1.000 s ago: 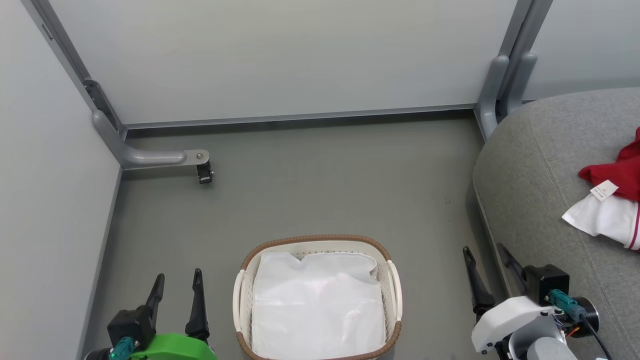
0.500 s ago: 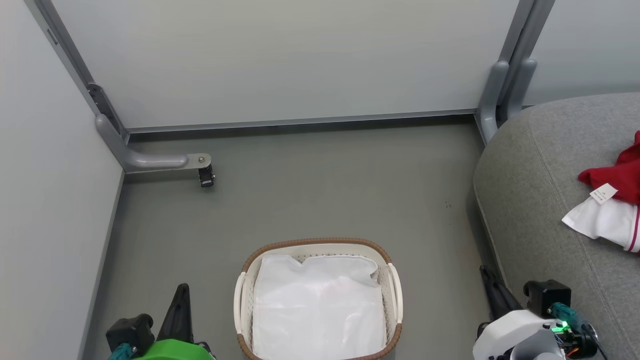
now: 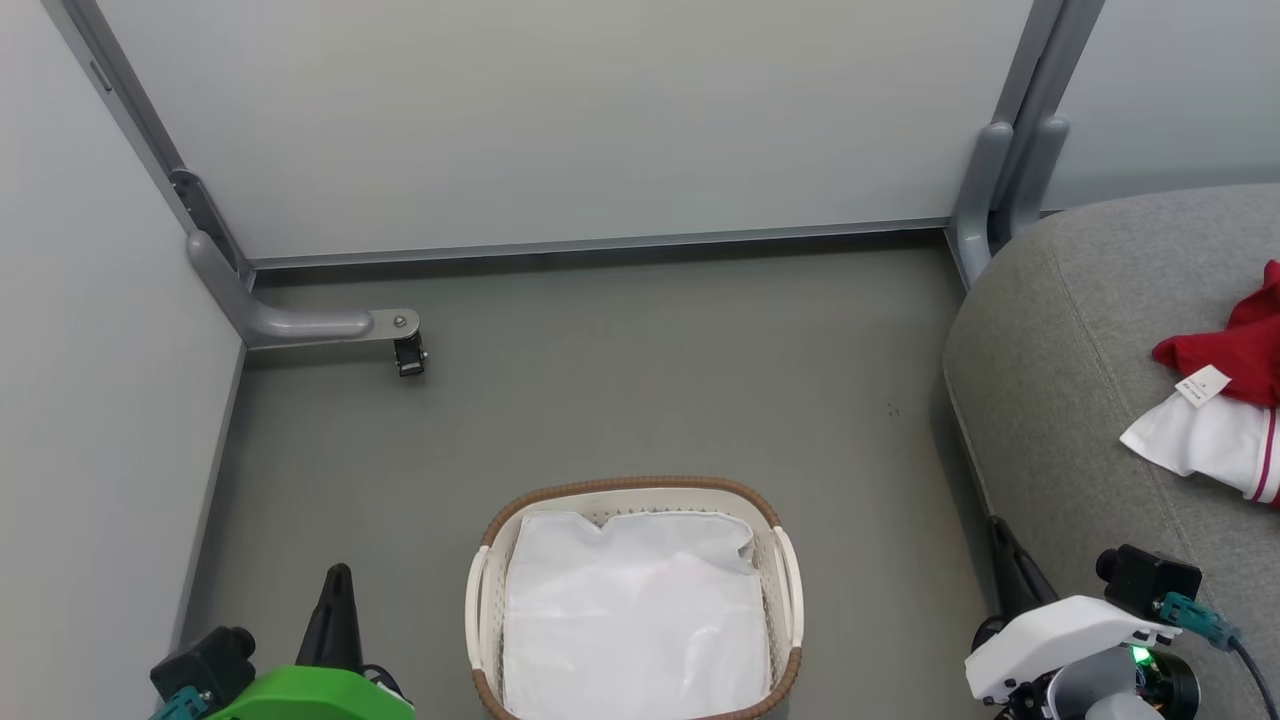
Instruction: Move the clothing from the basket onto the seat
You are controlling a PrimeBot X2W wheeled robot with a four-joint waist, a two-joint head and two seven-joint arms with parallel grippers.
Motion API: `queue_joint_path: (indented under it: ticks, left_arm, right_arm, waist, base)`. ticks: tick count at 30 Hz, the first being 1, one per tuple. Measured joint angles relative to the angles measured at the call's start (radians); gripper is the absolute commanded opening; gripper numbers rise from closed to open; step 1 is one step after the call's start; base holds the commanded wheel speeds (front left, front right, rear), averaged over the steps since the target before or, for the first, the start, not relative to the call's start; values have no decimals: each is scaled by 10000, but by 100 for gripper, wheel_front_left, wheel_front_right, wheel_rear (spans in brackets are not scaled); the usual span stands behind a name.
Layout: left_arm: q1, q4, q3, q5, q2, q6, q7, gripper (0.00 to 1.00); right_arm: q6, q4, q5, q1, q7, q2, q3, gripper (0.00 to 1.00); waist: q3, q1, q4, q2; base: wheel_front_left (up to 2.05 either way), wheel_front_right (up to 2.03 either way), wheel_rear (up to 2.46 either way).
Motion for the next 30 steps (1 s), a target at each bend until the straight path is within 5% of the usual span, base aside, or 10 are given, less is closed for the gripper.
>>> queue_joint_path:
  ticks: [30]
  left_arm:
    - [-288, -546, 610, -3912, 2, -102, 1106, 0]
  right_arm:
    - [0, -725, 4245, -7, 1097, -13, -495, 0]
  waist:
    - [-35, 0, -104, 0]
  base:
    - [0, 0, 0]
